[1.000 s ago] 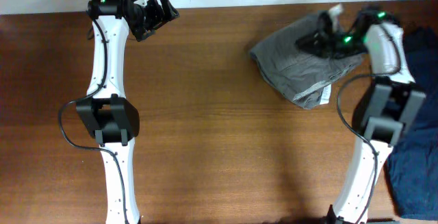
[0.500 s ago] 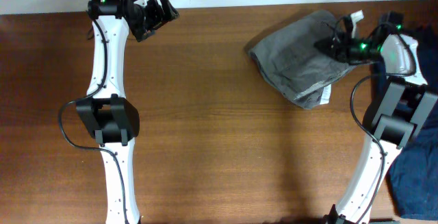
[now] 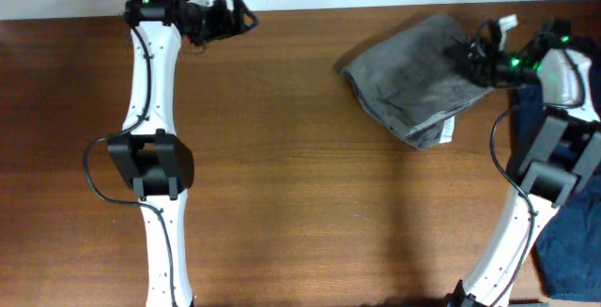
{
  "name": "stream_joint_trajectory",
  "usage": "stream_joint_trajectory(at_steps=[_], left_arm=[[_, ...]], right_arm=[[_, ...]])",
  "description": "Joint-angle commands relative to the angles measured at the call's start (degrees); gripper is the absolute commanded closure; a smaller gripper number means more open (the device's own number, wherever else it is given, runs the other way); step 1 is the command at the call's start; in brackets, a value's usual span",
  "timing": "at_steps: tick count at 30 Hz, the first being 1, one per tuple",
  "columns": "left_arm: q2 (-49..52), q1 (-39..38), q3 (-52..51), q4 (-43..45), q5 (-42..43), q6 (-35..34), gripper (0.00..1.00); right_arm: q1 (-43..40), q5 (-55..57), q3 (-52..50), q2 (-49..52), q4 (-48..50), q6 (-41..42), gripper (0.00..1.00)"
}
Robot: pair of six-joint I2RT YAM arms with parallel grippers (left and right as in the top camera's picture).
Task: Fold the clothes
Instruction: 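Grasp the folded trousers' left side with the left gripper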
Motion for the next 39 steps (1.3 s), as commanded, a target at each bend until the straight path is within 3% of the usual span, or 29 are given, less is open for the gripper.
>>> stream_joint_trajectory(at_steps=[1,6,13,28,32,39], left_arm=[[-2.4,-3.6,-0.3,3.8,7.0,13.9,0.01],[-1.6,-8.6,-0.6,7.3,7.0,13.9,0.01],[2.4,-16.0,-0.6,7.6,5.1,12.7,0.01],[13.7,-21.0,-0.6,11.9,8.2,12.1,0.01],[16.2,-21.7,-0.6,18.7,8.8,6.5,0.01],[18.3,-22.2,-0.6,23.1,10.0,0.4,0.01]], right_arm=[[-0.5,4.7,8.2,-10.0,-4.9,1.0,0.01],[-0.4,15.5,12.7,-15.3,-11.7,3.3,0.01],[-0.4,15.7,12.8,-19.4,-15.7,3.3,0.01],[-0.4,15.9,12.8,-19.5,-21.4,-0.4,0.02],[-0.4,15.9,12.8,-19.5,-23.5,-0.9,0.01],[-0.3,15.9,12.8,-19.5,-24.6,-1.9,0.01]])
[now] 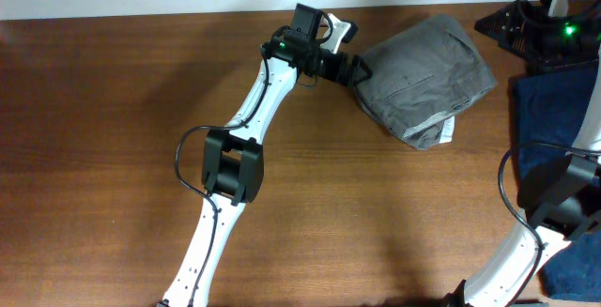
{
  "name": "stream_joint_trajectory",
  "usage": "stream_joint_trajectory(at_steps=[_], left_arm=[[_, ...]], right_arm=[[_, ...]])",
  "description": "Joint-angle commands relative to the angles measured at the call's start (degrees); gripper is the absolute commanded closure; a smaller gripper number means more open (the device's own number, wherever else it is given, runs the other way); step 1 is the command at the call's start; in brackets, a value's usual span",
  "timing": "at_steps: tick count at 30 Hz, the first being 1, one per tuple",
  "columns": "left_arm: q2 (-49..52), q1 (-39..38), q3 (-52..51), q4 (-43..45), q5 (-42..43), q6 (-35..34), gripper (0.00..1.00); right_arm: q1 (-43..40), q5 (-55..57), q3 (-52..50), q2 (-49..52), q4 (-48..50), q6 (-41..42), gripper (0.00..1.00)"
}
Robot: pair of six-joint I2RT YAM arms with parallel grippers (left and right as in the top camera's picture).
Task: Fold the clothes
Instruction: 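Grasp the folded trousers' left side with the left gripper, then drag the folded trousers leftward to the table's upper-left corner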
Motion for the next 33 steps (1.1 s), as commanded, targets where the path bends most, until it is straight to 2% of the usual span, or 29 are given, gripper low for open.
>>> stream_joint_trajectory(at_steps=[1,4,5,6,13,22,30,33], left_arm=[[3.1,-0.3,-0.3,1.7,1.7,-5.8,0.01],[3.1,-0.6,-1.2,1.7,1.7,-6.1,0.01],[3.1,-0.7,-1.6,1.7,1.7,-6.1,0.06],[3.1,-0.9,-2.0,1.7,1.7,-6.1,0.28],[3.1,-0.7,-2.9,1.9,1.7,-6.1,0.99],[3.1,2.9,-2.8,0.1,1.7,-6.1,0.99],[3.0,13.0,-1.7,-8.7,1.7,-6.4,0.99],[3.0,17.5,-1.5,-11.6,1.7,-9.2,1.0]], right_arm=[[0.3,0.2,0.0,0.0,-0.6,-1.1,0.01],[0.8,0.3,0.0,0.0,-1.2,-1.4,0.01],[0.9,0.2,0.0,0.0,-1.5,-1.7,0.01],[1.0,0.2,0.0,0.0,-2.0,-2.4,0.02],[1.0,0.2,0.0,0.0,-2.6,-2.6,0.01],[1.0,0.2,0.0,0.0,-3.0,-2.6,0.01],[1.0,0.2,0.0,0.0,-3.0,-2.6,0.01],[1.0,0.2,0.0,0.0,-2.9,-2.6,0.01]])
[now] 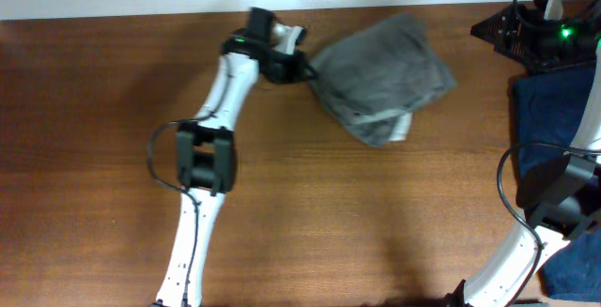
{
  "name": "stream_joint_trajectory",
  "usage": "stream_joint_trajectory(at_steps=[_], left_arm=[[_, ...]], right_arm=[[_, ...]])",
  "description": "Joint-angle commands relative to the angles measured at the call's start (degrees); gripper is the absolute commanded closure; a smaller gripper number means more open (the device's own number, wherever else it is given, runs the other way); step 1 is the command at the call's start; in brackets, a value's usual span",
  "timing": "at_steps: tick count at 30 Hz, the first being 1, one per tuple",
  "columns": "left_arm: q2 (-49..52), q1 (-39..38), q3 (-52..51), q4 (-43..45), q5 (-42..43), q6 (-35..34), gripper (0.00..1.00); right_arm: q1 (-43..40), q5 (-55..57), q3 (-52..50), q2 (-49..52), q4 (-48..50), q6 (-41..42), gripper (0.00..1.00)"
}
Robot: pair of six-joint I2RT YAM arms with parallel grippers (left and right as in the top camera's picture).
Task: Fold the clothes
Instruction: 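Drag the folded trousers leftward to the table's upper-left corner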
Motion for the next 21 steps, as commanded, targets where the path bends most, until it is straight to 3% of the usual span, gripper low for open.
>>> stream_joint_trajectory(at_steps=[1,13,21], left_arm=[[0.9,8.5,0.3,-3.7,-3.7,-3.6,1.0],[0.1,23.9,1.6,-14.6,-4.5,-6.8,1.0],[-4.5,32.7,1.6,-22.2,-14.2,-6.5,1.0]], right_arm=[[0.4,0.1,0.0,0.0,-0.2,-0.8,0.01],[0.4,0.1,0.0,0.0,1.5,-0.8,0.01],[0.4,0.1,0.0,0.0,2.8,-0.8,0.01]])
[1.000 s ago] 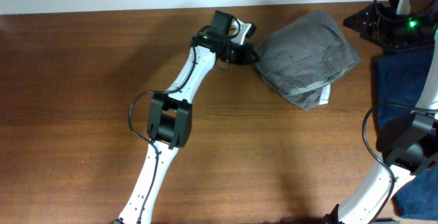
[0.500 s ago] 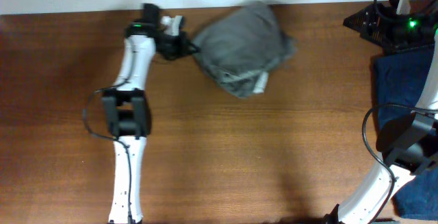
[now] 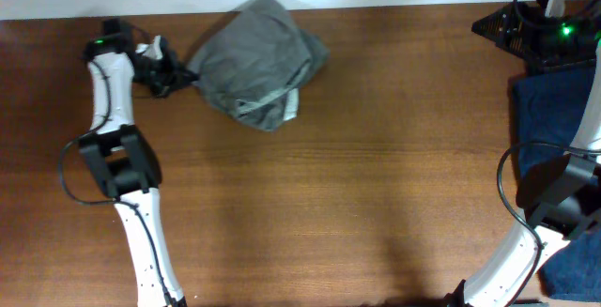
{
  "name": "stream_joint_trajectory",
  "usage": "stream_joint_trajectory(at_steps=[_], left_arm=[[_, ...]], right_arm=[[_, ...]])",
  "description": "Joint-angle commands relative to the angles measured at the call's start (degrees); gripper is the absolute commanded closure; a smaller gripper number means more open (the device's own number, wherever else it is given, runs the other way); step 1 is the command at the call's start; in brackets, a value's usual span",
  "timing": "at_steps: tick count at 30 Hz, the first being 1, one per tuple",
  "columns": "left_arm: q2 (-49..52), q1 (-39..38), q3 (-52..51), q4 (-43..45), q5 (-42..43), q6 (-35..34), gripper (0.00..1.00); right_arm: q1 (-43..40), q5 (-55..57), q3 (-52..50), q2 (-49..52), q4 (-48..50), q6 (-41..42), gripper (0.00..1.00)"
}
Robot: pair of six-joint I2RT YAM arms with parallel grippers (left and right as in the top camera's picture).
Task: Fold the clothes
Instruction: 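Drag the folded trousers leftward to the table's upper-left corner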
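Observation:
A folded grey garment (image 3: pixel 256 66) lies on the wooden table (image 3: pixel 329 204) at the back, left of centre, with a white label showing at its lower right edge. My left gripper (image 3: pixel 184 77) is shut on the garment's left corner. My right gripper (image 3: pixel 488 25) hovers at the back right corner of the table, away from the grey garment; whether its fingers are open is unclear. A dark blue garment (image 3: pixel 563 157) lies along the right edge under the right arm.
The table's back edge meets a white wall just behind the grey garment. The blue cloth pile extends down to the lower right corner (image 3: pixel 573 260).
My left gripper has moved further left along the back of the table, still shut on the grey garment, which now lies left of centre. The right arm has not moved.
First the grey garment lay at the back right with my right gripper on it and my left gripper at the back left. Then the right gripper was off at the corner and the left gripper held the garment's left edge. The garment has since travelled leftward.

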Motion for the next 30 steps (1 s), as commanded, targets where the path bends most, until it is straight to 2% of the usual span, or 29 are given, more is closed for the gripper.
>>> stream_joint_trajectory(at_steps=[1,4,11,14,19,24,30], left_arm=[[-3.8,5.9,-0.2,-1.3,-11.4,-0.8,1.0],[-7.0,9.2,-0.2,-1.4,-12.1,-1.4,1.0],[-13.6,17.0,-0.2,-4.3,-21.8,-7.6,1.0],[-14.0,19.1,-0.2,-3.8,-21.9,-9.2,1.0],[-13.8,19.6,-0.2,-0.9,-22.1,-10.5,1.0],[-13.8,17.8,-0.5,3.7,-26.5,-17.5,1.0],[-13.8,16.5,-1.6,6.5,-30.0,-18.0,1.0]], right_arm=[[0.4,0.1,0.0,0.0,0.4,-0.8,0.01],[0.4,0.1,0.0,0.0,0.9,-0.7,0.01],[1.0,0.1,0.0,0.0,1.4,-0.6,0.01],[1.9,0.1,0.0,0.0,2.2,-0.6,0.01],[4.1,0.1,0.0,0.0,3.8,-0.6,0.01],[6.8,0.1,0.0,0.0,4.8,-0.6,0.01],[8.7,0.1,0.0,0.0,4.8,-0.6,0.01]])
